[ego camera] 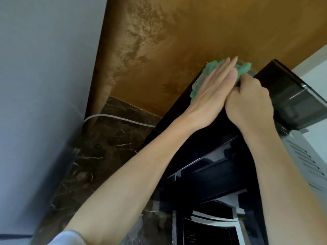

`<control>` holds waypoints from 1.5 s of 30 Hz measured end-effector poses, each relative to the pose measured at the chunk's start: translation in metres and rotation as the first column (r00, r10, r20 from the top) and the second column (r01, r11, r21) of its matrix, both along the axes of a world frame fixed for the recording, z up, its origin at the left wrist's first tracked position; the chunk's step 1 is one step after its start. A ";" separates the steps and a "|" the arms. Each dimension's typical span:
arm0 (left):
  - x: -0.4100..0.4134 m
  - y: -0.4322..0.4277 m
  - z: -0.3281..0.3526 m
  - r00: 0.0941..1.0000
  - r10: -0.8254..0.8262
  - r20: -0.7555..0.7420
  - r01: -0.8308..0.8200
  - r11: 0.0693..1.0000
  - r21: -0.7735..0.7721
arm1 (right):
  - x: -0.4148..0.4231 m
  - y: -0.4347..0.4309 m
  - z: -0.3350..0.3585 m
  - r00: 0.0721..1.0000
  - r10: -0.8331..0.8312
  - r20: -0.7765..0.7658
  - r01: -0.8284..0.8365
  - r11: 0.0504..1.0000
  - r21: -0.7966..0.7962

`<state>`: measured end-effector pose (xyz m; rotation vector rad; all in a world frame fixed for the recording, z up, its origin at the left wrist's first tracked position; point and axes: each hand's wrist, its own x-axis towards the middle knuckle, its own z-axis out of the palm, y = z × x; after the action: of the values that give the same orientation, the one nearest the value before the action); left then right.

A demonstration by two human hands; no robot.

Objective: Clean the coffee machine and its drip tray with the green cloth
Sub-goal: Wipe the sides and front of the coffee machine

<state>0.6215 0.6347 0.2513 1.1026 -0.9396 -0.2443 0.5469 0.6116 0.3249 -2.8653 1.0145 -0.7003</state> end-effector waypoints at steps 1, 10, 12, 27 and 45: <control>0.002 0.000 -0.019 0.999 -0.020 -0.043 0.019 0.999 -0.034 | 0.000 0.000 0.001 1.000 0.001 -0.022 -0.001 1.000 0.001; -0.031 0.021 -0.299 0.719 0.160 -0.677 0.185 0.894 0.408 | 0.001 0.007 0.002 1.000 0.012 -0.022 -0.011 1.000 0.012; -0.045 0.026 -0.339 0.673 0.196 -0.713 0.208 0.875 0.437 | 0.001 0.006 0.002 1.000 0.007 -0.014 -0.006 1.000 0.015; 0.014 -0.012 -0.047 0.994 -0.042 -0.102 0.036 0.998 -0.055 | 0.000 -0.001 -0.001 0.999 0.025 -0.023 -0.026 0.999 -0.038; 0.009 -0.010 -0.191 0.839 0.049 -0.543 0.136 0.946 0.296 | 0.002 -0.006 -0.002 0.999 0.049 -0.018 -0.050 0.998 -0.034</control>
<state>0.6307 0.6247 0.0599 1.2186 -0.4133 -0.7355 0.5488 0.6056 0.3229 -2.9199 0.9388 -0.6974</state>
